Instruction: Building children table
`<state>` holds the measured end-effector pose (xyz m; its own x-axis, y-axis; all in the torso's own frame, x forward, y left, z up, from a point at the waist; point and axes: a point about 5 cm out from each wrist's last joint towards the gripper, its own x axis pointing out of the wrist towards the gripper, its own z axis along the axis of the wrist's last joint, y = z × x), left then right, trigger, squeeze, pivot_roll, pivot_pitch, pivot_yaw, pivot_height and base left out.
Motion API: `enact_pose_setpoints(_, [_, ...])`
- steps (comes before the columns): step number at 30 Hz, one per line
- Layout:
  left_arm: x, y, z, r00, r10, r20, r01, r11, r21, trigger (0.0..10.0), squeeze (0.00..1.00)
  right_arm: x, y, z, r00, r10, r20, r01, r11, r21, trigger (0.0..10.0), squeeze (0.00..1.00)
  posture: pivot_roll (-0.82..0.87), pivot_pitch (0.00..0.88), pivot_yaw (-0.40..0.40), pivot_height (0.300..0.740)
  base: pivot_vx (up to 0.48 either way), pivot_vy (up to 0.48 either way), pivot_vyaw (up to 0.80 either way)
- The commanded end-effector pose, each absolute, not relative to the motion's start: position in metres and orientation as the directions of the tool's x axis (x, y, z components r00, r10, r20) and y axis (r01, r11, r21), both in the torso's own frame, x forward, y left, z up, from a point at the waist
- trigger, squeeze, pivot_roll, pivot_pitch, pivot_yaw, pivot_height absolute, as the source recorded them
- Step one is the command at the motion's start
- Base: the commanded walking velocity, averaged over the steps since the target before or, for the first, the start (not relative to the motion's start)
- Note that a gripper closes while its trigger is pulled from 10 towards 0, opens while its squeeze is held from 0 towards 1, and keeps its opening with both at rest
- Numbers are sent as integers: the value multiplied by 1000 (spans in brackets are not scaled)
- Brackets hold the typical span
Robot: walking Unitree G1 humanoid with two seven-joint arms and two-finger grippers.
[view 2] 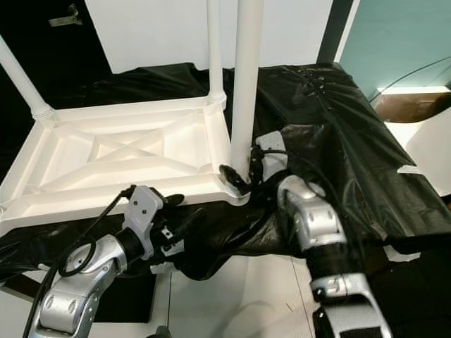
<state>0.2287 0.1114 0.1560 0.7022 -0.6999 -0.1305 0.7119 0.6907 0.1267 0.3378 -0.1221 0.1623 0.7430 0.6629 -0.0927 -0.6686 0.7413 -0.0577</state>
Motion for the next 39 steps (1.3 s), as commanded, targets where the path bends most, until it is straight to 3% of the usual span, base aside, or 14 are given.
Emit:
enact_pose_setpoints(1, [230, 113, 159, 741, -660, -120, 671, 728, 140, 10000, 0, 338, -118, 161, 712, 696, -97, -702, 709, -71, 10000, 0, 65, 21, 13, 740, 0, 0, 0])
enact_pose_setpoints(5, [231, 113, 159, 739, -663, -119, 673, 725, 142, 10000, 0, 339, -115, 160, 669, 736, -104, -743, 660, -112, 10000, 0, 65, 19, 14, 740, 0, 0, 0])
enact_pose_setpoints(8, [232, 113, 160, 738, -665, -119, 675, 724, 143, 10000, 0, 341, -113, 156, 585, 800, -137, -809, 561, -179, 10000, 0, 65, 18, 18, 740, 0, 0, 0])
enact_pose_setpoints(11, [232, 113, 160, 737, -665, -119, 675, 724, 143, 10000, 0, 342, -113, 155, 575, 805, -149, -815, 547, -189, 10000, 0, 66, 18, 17, 740, 0, 0, 0])
enact_pose_setpoints(12, [232, 113, 160, 738, -665, -118, 675, 724, 143, 10000, 0, 346, -117, 152, 575, 800, -174, -816, 542, -202, 0, 0, 70, 17, 13, 740, 0, 0, 0])
enact_pose_setpoints(19, [231, 113, 160, 745, -657, -115, 667, 732, 140, 10000, 0, 350, -123, 143, 622, 756, -202, -783, 605, -147, 0, 0, 76, 19, 2, 740, 0, 0, 0])
enact_pose_setpoints(23, [229, 113, 159, 748, -654, -115, 664, 735, 136, 10000, 0, 351, -120, 134, 738, 643, -204, -671, 730, -130, 0, 0, 80, 17, -6, 740, 0, 0, 0])
enact_pose_setpoints(26, [229, 113, 159, 748, -654, -115, 664, 736, 136, 10000, 0, 351, -120, 133, 756, 623, -199, -651, 749, -125, 0, 0, 80, 17, -6, 740, 0, 0, 0])
enact_pose_setpoints(28, [228, 112, 158, 747, -655, -115, 665, 735, 132, 10000, 0, 351, -117, 124, 850, 483, -210, -503, 863, -52, 0, 0, 75, 16, -5, 740, 0, 0, 0])
enact_pose_setpoints(29, [228, 112, 158, 745, -657, -115, 667, 734, 131, 10000, 0, 349, -115, 119, 879, 421, -225, -438, 898, -32, 3765, 0, 72, 15, -3, 740, 0, 0, 0])
enact_pose_setpoints(30, [228, 111, 158, 744, -658, -116, 668, 733, 130, 10000, 0, 347, -113, 116, 893, 382, -236, -398, 917, -22, 3765, 0, 72, 15, -3, 740, 0, 0, 0])
enact_pose_setpoints(31, [229, 111, 158, 743, -659, -116, 670, 731, 130, 10000, 0, 344, -109, 113, 907, 343, -244, -355, 935, -4, 10000, 0, 69, 16, 0, 740, 0, 0, 0])
enact_pose_setpoints(35, [230, 110, 158, 738, -665, -114, 675, 727, 130, 10000, 0, 333, -97, 107, 949, 194, -250, -195, 981, 19, 10000, 0, 62, 17, 0, 740, 0, 0, 0])
enact_pose_setpoints(39, [231, 110, 159, 737, -666, -113, 676, 726, 130, 10000, 0, 325, -86, 106, 953, 171, -250, -165, 985, 47, 10000, 0, 58, 17, 1, 740, 0, 0, 0])
